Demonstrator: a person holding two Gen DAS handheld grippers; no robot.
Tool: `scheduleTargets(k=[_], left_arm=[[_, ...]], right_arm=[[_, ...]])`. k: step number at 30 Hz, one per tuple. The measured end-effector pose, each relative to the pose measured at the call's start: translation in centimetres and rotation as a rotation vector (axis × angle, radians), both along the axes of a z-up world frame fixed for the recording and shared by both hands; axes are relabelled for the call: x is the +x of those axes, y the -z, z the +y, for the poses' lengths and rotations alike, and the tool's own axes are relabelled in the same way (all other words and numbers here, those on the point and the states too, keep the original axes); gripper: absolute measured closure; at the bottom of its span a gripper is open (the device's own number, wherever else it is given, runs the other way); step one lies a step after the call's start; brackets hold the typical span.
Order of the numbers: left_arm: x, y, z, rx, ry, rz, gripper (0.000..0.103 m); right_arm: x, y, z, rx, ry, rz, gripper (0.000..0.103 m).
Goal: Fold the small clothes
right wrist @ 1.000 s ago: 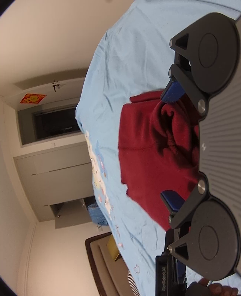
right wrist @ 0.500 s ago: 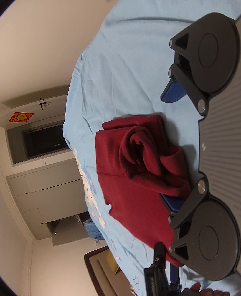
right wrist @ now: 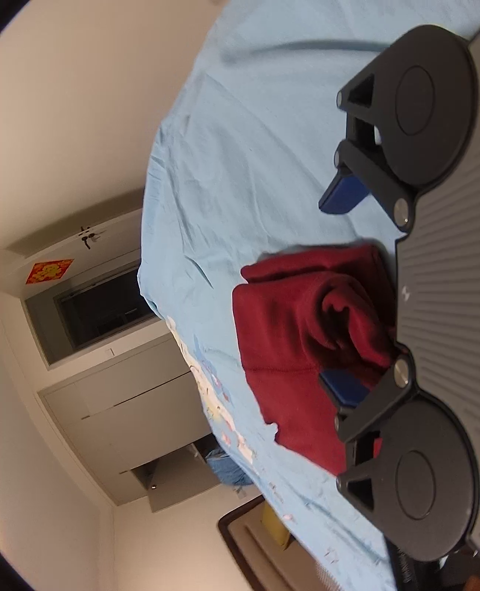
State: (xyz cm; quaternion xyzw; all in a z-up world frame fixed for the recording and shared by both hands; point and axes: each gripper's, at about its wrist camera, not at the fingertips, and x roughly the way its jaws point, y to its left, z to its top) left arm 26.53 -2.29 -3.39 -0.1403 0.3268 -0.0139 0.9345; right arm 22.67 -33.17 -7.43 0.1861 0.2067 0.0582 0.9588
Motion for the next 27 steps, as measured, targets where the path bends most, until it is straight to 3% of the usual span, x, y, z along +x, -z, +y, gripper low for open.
scheduleTargets(k=[4, 6, 7, 9, 11, 15, 21, 24, 26, 27], left_arm=[[0.0, 0.0, 0.0, 0.001, -0.001, -0.002, 0.000], [0.0, 0.0, 0.0, 0.000, -0.001, -0.002, 0.000], [0.0, 0.0, 0.0, 0.000, 0.000, -0.002, 0.000], [0.0, 0.0, 0.0, -0.001, -0.001, 0.000, 0.000], [-0.1, -0.1, 0.0, -0.002, 0.000, 0.003, 0.000], [-0.2, -0.2, 0.0, -0.020, 0.013, 0.011, 0.001], [-0.5, 0.0, -0.5, -0.008, 0.030, 0.010, 0.001], [-0.6, 0.0, -0.5, -0.008, 0.033, 0.011, 0.001], [-0.6, 0.0, -0.5, -0.008, 0.031, 0.011, 0.001], [-0.6, 0.0, -0.5, -0.007, 0.030, 0.010, 0.001]], right_arm=[[-0.5, 0.4, 0.4, -0.101, -0.006, -0.005, 0.032], [-0.4, 0.4, 0.7, -0.144, -0.023, -0.007, 0.055], [-0.1, 0.5, 0.9, -0.163, -0.032, -0.006, 0.060], [0.3, 0.6, 1.3, -0.180, -0.054, -0.012, 0.084], [0.5, 0.2, 1.5, -0.187, -0.055, -0.035, 0.090], [0.2, -1.0, 1.3, -0.234, -0.009, -0.109, 0.093], [0.4, 1.0, 0.8, -0.209, -0.009, -0.005, 0.094], [-0.2, 1.1, 0.9, -0.205, -0.022, -0.003, 0.093], [-0.6, 0.9, 0.9, -0.206, -0.023, -0.004, 0.088], [-0.9, 0.8, 0.8, -0.202, -0.022, -0.005, 0.078]])
